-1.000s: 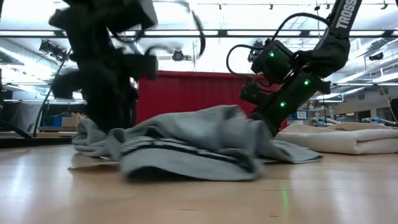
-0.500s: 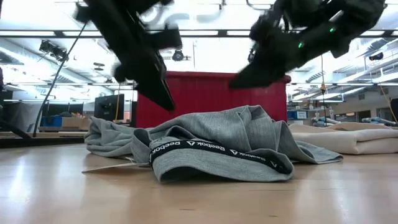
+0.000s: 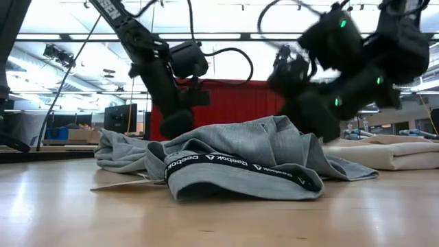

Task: Fold Laundry from Bin
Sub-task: Fold the gray shirt

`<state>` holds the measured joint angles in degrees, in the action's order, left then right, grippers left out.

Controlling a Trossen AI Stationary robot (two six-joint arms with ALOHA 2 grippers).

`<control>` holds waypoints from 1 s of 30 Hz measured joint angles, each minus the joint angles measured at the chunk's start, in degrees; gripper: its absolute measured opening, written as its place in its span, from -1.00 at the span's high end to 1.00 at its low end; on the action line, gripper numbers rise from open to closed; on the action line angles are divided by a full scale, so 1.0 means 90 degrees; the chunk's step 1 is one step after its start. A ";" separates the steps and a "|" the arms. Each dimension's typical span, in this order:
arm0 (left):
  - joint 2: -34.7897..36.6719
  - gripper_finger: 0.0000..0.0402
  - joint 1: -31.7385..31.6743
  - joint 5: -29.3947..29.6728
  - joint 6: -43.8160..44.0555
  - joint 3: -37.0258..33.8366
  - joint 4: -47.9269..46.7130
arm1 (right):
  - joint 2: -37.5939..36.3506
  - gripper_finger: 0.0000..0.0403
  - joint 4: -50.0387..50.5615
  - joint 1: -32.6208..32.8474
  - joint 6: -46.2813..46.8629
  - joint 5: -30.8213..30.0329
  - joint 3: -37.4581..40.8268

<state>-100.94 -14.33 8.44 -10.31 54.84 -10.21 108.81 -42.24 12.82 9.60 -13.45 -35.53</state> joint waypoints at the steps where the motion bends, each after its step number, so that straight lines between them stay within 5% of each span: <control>1: -0.0014 0.09 -0.0099 0.0055 -0.0064 0.0001 0.0202 | 0.0180 0.23 0.0002 -0.0005 0.0057 0.0133 -0.0064; 9: 0.0017 0.09 -0.0532 0.1379 -0.0751 0.0003 0.1612 | 0.0856 0.23 -0.0094 0.0111 0.0202 0.0943 -0.0410; 18: 0.0550 0.09 -0.0375 0.1610 -0.1956 0.0003 0.1406 | 0.0009 0.23 0.1201 0.0318 0.0139 0.1103 -0.0364; 21: 0.1001 0.09 -0.0052 0.0983 -0.2074 0.0003 0.0957 | -0.0535 0.23 0.1928 0.0318 0.0179 0.0963 -0.0327; 26: 0.1478 0.09 0.0842 -0.1515 -0.1215 0.0006 0.0344 | -0.1485 0.23 0.2668 0.0321 0.0178 0.0025 -0.0345; 30: 0.1291 0.09 0.2093 -0.1502 -0.0809 0.0008 0.0352 | -0.2182 0.23 0.3469 0.0331 0.0314 -0.0318 -0.0326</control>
<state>-89.32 4.51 -5.07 -17.60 54.92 -7.04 89.17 -11.02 15.79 12.42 -16.31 -38.47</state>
